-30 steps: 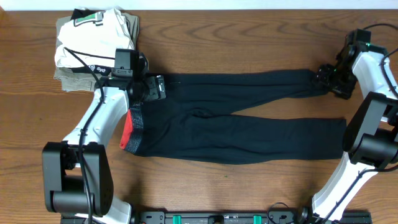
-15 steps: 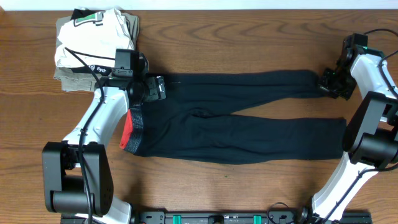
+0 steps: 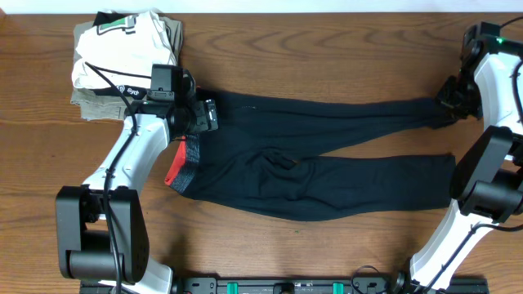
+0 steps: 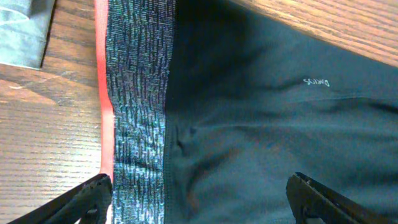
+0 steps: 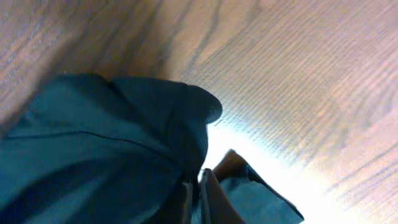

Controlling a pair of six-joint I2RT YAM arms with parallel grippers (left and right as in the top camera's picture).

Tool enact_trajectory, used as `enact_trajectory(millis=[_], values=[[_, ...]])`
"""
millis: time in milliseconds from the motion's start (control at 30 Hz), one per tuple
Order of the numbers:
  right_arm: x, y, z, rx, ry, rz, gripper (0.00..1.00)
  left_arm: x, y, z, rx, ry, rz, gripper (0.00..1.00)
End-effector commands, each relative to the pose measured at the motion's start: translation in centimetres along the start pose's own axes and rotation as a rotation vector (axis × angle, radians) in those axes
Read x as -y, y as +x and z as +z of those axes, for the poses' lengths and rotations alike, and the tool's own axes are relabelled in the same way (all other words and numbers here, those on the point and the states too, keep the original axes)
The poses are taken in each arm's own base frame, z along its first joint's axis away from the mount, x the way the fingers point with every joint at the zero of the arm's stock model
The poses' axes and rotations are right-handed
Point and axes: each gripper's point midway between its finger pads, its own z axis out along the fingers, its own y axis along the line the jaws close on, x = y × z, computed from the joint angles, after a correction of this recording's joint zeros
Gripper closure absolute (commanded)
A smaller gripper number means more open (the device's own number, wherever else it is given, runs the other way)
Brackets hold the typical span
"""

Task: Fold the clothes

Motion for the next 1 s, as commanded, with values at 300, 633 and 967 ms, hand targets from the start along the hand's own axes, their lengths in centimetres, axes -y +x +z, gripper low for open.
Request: enact_trajectory(millis=[300, 633, 967], values=[[-0.1, -1.0, -2.9, 0.095, 0.108, -0.046, 0.34, -0.2, 0.2, 0.3, -0.011, -0.004, -0.003, 0.09], [-4.1, -2.0, -1.8, 0.043, -0.307, -0.271, 0.18, -0.4, 0.7, 0.2, -0.032, -0.009, -0.007, 0.09], [-2.2, -2.0, 1.9, -0.058, -0.470, -0.295, 0.25, -0.4, 0.7, 0.2, -0.031, -0.009, -0.007, 0.09]])
